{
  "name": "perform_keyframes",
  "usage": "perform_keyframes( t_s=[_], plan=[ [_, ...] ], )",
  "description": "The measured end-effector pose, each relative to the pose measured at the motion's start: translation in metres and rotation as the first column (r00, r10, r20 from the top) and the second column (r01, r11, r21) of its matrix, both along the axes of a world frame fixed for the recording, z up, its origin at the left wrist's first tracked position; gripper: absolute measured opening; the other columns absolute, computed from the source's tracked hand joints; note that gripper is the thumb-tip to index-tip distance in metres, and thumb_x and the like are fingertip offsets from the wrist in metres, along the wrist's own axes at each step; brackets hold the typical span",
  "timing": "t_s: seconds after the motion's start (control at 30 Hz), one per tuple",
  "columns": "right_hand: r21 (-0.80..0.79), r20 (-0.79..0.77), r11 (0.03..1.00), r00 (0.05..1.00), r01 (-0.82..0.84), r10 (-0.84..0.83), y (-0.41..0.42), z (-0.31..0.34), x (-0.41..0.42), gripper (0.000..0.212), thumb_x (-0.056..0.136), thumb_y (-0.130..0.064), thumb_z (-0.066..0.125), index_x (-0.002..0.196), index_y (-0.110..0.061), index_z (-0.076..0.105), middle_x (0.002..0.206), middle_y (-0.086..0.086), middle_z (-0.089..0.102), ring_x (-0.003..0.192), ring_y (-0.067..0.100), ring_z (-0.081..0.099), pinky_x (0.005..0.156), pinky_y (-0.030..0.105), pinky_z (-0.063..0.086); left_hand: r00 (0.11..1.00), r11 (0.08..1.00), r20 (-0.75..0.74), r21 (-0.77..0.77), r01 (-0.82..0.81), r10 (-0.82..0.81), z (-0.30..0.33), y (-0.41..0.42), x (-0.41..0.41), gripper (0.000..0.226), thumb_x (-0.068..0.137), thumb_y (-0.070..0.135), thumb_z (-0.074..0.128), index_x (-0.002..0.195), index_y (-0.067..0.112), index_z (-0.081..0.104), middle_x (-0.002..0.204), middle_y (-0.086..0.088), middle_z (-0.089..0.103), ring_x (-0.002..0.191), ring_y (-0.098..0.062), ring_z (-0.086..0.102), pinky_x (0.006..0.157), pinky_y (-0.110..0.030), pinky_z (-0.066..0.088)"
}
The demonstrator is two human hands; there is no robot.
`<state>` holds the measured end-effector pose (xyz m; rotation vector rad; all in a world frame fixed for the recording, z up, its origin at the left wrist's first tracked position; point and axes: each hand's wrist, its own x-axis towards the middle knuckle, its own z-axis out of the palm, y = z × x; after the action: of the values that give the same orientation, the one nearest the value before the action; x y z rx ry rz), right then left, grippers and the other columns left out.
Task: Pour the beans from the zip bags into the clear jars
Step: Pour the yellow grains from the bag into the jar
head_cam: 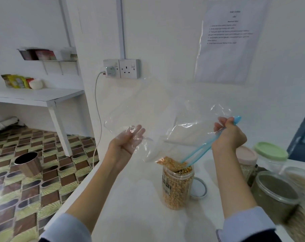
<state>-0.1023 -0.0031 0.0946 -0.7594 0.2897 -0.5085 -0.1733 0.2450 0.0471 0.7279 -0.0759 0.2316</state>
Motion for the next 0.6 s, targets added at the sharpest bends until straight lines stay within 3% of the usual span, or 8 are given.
perform_keyframes(
  t_s=[0.07, 0.23, 0.4, 0.6],
  plan=[
    [-0.005, 0.004, 1.000, 1.000, -0.025, 0.025, 0.001, 0.000, 0.000, 0.025, 0.097, -0.015, 0.055, 0.073, -0.008, 0.062, 0.074, 0.003, 0.068, 0.049, 0.009, 0.055, 0.058, 0.020, 0.051, 0.997, 0.997, -0.017, 0.026, -0.072, 0.073, 0.008, -0.002, 0.004, 0.018, 0.091, 0.004, 0.044, 0.081, -0.002, 0.058, 0.079, -0.009, 0.068, 0.088, -0.018, 0.071, 0.071, -0.024, 0.058],
    [0.003, -0.003, 1.000, 1.000, 0.010, -0.010, 0.003, 0.002, 0.000, 0.026, 0.097, -0.016, 0.054, 0.074, -0.008, 0.062, 0.075, 0.003, 0.067, 0.048, 0.009, 0.054, 0.056, 0.019, 0.050, 0.979, 0.983, -0.087, -0.012, -0.185, 0.184, 0.025, -0.009, 0.013, 0.019, 0.097, 0.002, 0.044, 0.081, 0.000, 0.055, 0.069, -0.013, 0.067, 0.068, -0.015, 0.070, 0.057, -0.013, 0.053],
    [-0.010, -0.007, 1.000, 1.000, 0.021, -0.021, 0.002, 0.006, 0.002, 0.026, 0.097, -0.017, 0.054, 0.073, -0.009, 0.062, 0.073, 0.002, 0.067, 0.047, 0.009, 0.053, 0.054, 0.019, 0.049, 0.938, 0.944, -0.114, -0.020, -0.330, 0.326, 0.036, -0.018, 0.019, 0.010, 0.093, 0.004, 0.054, 0.083, 0.004, 0.056, 0.061, -0.007, 0.060, 0.059, -0.014, 0.063, 0.052, -0.018, 0.052],
    [-0.009, -0.004, 0.999, 0.999, 0.042, -0.042, -0.003, 0.004, 0.002, 0.027, 0.097, -0.016, 0.053, 0.072, -0.010, 0.062, 0.073, 0.001, 0.067, 0.046, 0.007, 0.053, 0.052, 0.018, 0.047, 0.897, 0.899, -0.089, -0.025, -0.437, 0.434, 0.050, -0.037, 0.025, 0.022, 0.090, 0.005, 0.061, 0.071, 0.010, 0.051, 0.050, 0.000, 0.056, 0.044, -0.009, 0.053, 0.046, -0.017, 0.046]
  ],
)
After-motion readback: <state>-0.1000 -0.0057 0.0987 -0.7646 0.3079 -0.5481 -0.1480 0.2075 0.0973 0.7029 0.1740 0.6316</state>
